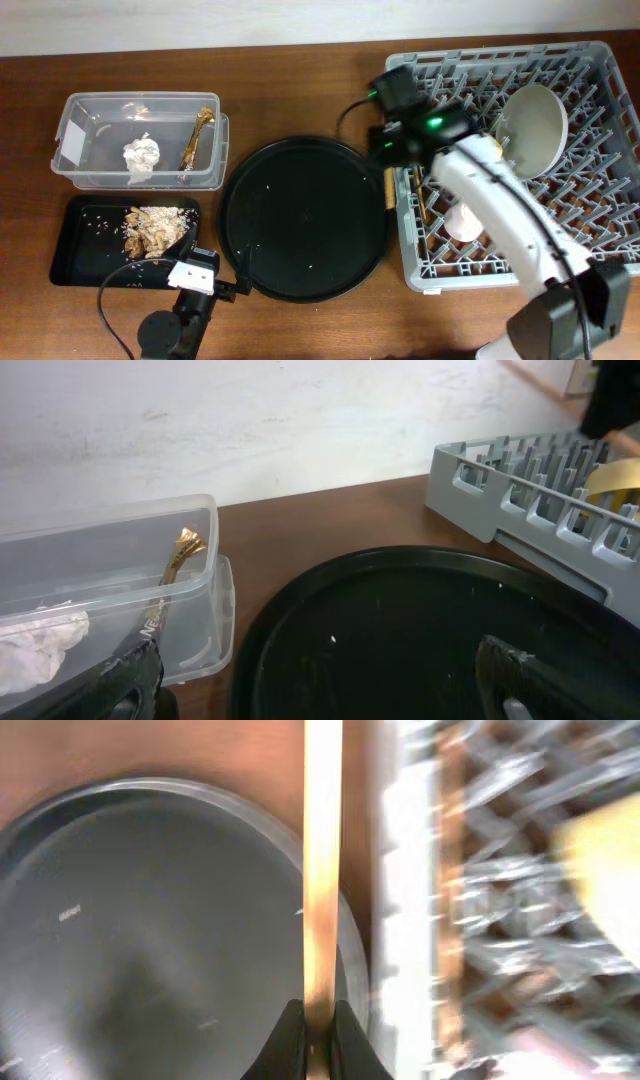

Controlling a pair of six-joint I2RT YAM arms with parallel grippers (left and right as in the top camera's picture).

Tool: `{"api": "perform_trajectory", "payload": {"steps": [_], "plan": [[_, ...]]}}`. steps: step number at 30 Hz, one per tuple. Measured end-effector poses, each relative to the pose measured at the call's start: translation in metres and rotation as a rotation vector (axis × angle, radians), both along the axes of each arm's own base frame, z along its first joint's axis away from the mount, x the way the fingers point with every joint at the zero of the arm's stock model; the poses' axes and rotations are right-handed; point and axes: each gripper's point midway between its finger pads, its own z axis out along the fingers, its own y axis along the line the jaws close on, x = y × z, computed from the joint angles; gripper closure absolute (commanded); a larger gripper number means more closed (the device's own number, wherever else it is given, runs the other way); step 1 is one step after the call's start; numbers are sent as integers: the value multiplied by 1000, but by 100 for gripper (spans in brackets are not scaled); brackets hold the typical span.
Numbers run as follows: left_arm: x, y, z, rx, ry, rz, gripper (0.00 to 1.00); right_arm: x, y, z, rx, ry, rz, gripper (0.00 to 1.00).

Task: Sort waste into correct bins and load items into the dishwasher rack

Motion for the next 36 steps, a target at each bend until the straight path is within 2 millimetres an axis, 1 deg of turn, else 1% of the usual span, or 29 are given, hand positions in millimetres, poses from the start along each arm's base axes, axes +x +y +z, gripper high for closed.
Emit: {"api": "perform_trajectory", "payload": {"steps": [1,2,3,4,5,6,8,10,11,13,14,15,16,17,19,20,21,22,23,24,25,27,29,33,36], "plan": [[0,0,0,0,0,0,1,5,-17,-2,-32,3,-2,96],[0,0,0,0,0,0,1,10,-36,-9,-71,21,2,94],[0,0,0,0,0,0,1,10,-44,-15,-94,42,13,85],[0,0,0,0,0,0,1,10,-52,-24,-120,72,29,67],[0,0,0,0,0,0,1,12,-58,-36,-140,107,38,54],[0,0,0,0,0,0,1,12,-60,-45,-154,129,53,41],[0,0,0,0,0,0,1,9,-59,-57,-168,170,79,36],[0,0,0,0,0,0,1,3,-60,-55,-170,194,73,33],[0,0,0,0,0,0,1,-2,-60,-52,-164,204,72,30],[0,0,0,0,0,0,1,-11,-56,-34,-129,185,76,12],[0,0,0,0,0,0,1,-19,-51,-7,-86,125,75,1],[0,0,0,0,0,0,1,-24,-48,13,-64,78,88,1],[0,0,0,0,0,0,0,-33,-42,43,-36,-5,110,1],[0,0,0,0,1,0,1,-50,-34,84,9,-122,138,1],[0,0,0,0,0,0,1,-81,-23,139,69,-287,195,1],[0,0,0,0,0,0,1,-100,-21,164,102,-363,224,1],[0,0,0,0,0,0,1,-120,-21,189,136,-445,249,2],[0,0,0,0,0,0,1,-136,-23,205,158,-502,264,1],[0,0,0,0,0,0,1,-149,-25,217,175,-546,274,1],[0,0,0,0,0,0,1,-161,-29,225,189,-578,283,1],[0,0,0,0,0,0,1,-176,-35,228,195,-590,287,1],[0,0,0,0,1,0,1,-195,-46,229,186,-599,280,1],[0,0,0,0,0,0,1,-213,-64,232,160,-632,251,1],[0,0,0,0,0,0,1,-236,-90,241,127,-715,194,1],[0,0,0,0,0,0,1,-243,-102,240,99,-757,157,1]]}}
